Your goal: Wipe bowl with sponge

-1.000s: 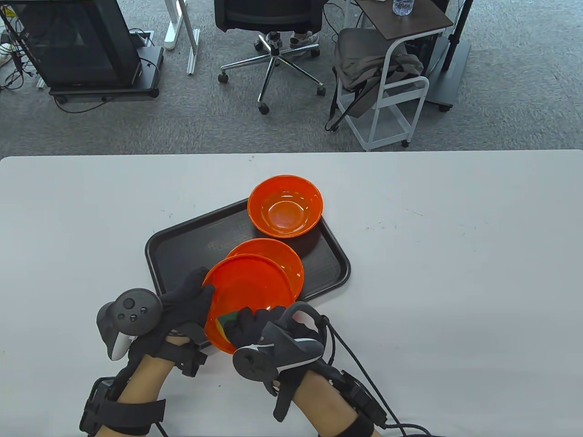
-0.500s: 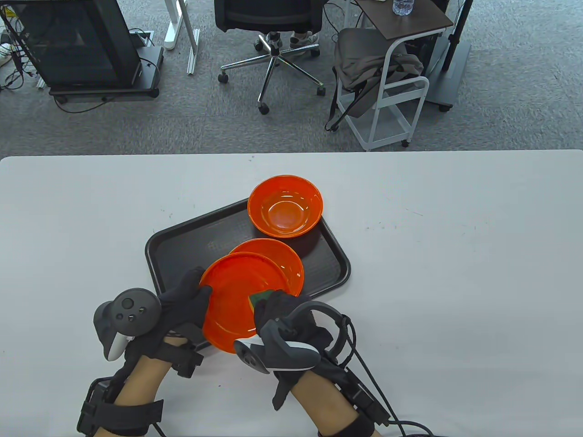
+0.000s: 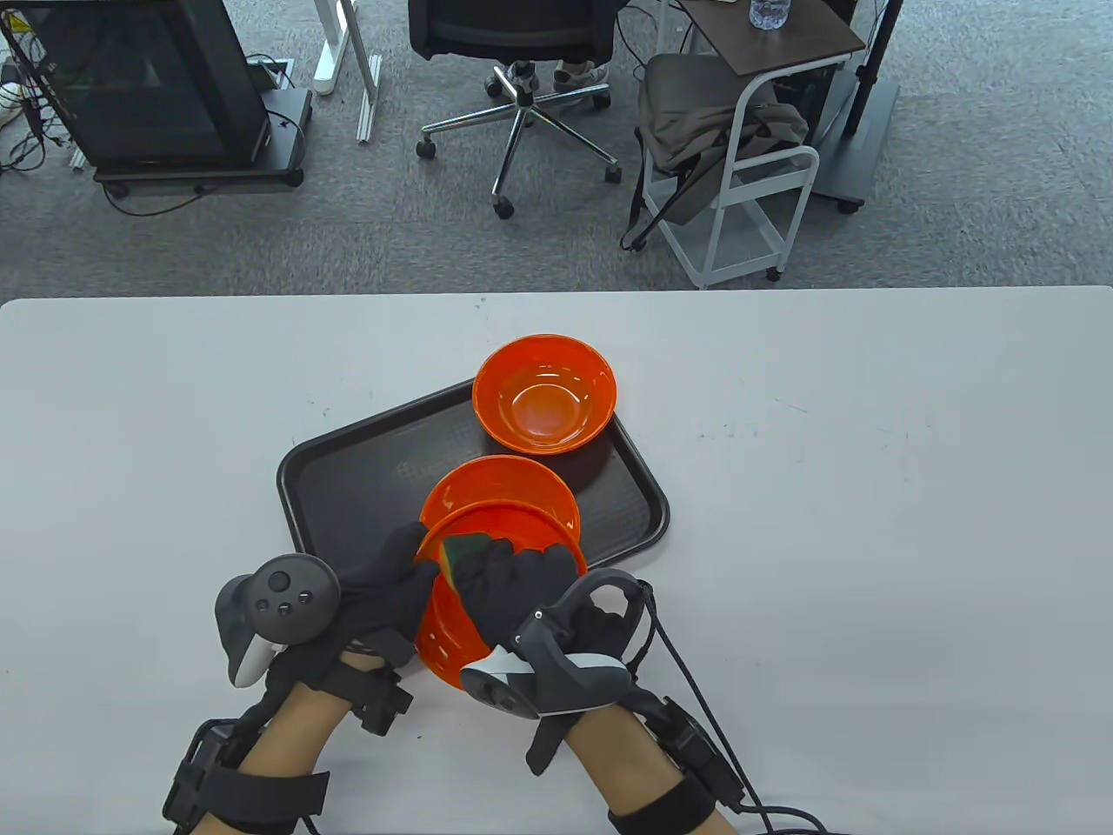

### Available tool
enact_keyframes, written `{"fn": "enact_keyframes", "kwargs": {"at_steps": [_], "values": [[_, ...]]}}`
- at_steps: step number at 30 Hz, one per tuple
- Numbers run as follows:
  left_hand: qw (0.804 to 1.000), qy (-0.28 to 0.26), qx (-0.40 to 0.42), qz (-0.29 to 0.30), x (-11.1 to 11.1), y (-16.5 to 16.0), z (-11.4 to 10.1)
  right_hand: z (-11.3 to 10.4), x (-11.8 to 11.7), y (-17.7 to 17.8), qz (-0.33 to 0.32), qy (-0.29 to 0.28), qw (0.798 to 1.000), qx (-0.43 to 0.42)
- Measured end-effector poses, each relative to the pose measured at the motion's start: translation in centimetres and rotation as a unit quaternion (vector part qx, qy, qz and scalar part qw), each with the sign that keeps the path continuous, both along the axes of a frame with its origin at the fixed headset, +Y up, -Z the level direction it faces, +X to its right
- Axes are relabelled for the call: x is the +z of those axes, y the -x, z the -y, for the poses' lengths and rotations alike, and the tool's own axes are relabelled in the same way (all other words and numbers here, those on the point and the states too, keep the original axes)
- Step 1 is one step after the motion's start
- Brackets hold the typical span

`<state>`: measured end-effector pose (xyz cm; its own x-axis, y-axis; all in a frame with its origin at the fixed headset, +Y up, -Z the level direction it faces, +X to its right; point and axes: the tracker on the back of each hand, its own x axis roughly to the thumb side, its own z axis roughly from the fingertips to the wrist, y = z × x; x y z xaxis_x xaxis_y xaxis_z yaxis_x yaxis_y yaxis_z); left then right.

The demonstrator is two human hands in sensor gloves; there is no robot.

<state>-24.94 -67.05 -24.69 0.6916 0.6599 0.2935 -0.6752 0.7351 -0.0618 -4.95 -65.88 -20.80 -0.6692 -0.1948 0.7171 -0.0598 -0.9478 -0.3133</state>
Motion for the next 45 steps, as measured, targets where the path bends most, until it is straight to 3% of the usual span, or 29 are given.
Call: {"fn": "enact_keyframes", "kwargs": {"at_steps": [5,10,13,16,22,27,33,39,45], "values": [[1.000,-0.002,0.010,-0.014,-0.1,0.7,-0.2,0.3,0.2,0.3,-0.083,0.072,0.993,-0.045],[0.999,-0.007,0.015,-0.029,-0.2,1.5,-0.4,0.2,0.7,0.8,-0.087,0.135,0.987,-0.025],[0.999,-0.024,0.014,-0.043,-0.2,1.9,-0.6,-0.1,0.9,1.1,-0.050,0.144,0.988,0.034],[0.997,-0.047,-0.010,-0.057,-0.1,2.3,-1.2,-0.2,0.9,1.0,0.034,0.148,0.981,0.119],[0.998,-0.044,-0.019,-0.045,0.1,1.9,-1.3,-0.2,0.3,0.5,0.118,0.104,0.975,0.159],[0.999,-0.038,-0.026,-0.025,0.3,1.0,-1.3,-0.4,-0.5,-0.5,0.143,0.032,0.981,0.126],[1.000,-0.028,-0.012,0.008,0.4,-0.1,-0.6,-0.7,-0.5,-0.9,0.101,-0.003,0.994,0.049],[0.998,-0.057,-0.006,0.011,0.7,-0.9,-0.6,-0.7,0.0,-0.9,0.023,0.034,0.996,-0.078],[0.996,-0.084,0.017,-0.015,0.9,-0.4,-0.8,-0.5,0.3,-0.5,-0.047,0.076,0.987,-0.137]]}}
